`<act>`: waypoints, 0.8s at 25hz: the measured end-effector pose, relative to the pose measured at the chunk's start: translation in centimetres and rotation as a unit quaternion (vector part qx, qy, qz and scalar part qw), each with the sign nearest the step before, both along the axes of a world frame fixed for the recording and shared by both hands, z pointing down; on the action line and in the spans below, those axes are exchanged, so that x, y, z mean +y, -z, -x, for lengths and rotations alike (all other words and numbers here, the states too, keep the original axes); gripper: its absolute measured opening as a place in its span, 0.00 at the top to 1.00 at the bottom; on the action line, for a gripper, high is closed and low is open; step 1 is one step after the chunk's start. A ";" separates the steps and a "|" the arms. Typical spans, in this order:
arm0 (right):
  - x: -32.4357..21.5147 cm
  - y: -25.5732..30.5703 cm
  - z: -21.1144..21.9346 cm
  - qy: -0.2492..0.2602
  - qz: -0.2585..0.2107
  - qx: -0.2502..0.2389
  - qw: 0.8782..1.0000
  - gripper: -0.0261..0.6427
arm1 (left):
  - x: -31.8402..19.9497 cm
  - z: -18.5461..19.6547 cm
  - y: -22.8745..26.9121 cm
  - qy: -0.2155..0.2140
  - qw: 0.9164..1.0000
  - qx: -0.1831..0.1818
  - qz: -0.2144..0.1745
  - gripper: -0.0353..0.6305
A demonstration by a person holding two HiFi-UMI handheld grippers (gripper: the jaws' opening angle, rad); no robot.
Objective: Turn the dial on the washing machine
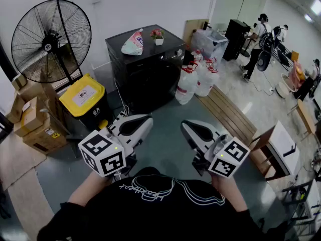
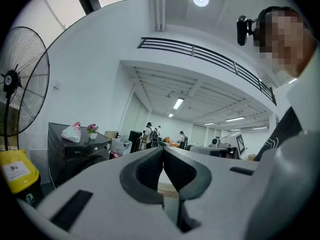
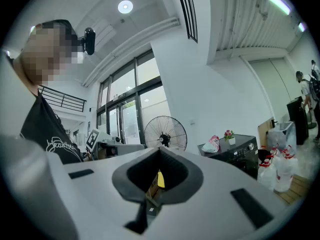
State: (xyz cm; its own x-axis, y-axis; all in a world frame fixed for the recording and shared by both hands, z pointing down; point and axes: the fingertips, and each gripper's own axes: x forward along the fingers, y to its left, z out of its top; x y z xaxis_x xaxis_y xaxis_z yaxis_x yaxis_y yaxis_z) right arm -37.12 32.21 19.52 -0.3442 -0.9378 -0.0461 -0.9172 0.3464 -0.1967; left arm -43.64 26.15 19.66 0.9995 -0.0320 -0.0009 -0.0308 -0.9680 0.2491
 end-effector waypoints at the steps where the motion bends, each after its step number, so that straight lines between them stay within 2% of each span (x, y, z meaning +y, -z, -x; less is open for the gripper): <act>1: 0.1 -0.1 0.0 0.000 0.001 0.001 1.000 0.96 | 0.1 0.1 0.0 0.001 1.000 0.002 -0.001 0.94; 7: 0.6 -0.8 -0.6 -0.006 0.010 -0.001 1.000 0.96 | 0.3 -0.1 -0.5 0.010 1.000 0.001 0.007 0.94; 12: 1.7 -0.8 -1.8 -0.025 -0.001 -0.014 1.000 0.95 | 1.0 -0.7 -0.7 0.008 1.000 -0.006 0.008 0.94; 15: 2.2 -1.0 -2.6 -0.033 0.000 -0.020 0.999 0.86 | 1.4 -1.2 -0.7 0.005 1.000 -0.010 0.007 0.94; 20: 2.7 -1.2 -3.9 -0.054 0.008 -0.001 0.999 0.72 | 1.8 -2.0 -0.8 -0.001 1.000 -0.012 0.005 0.94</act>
State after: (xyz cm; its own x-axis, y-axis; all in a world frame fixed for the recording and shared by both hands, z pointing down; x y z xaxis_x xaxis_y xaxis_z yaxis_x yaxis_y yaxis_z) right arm -33.26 34.87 20.72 -0.2416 -0.9699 -0.0315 -0.9487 0.2429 -0.2025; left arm -41.66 27.94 20.49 0.9992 -0.0308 0.0236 -0.0359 -0.9655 0.2578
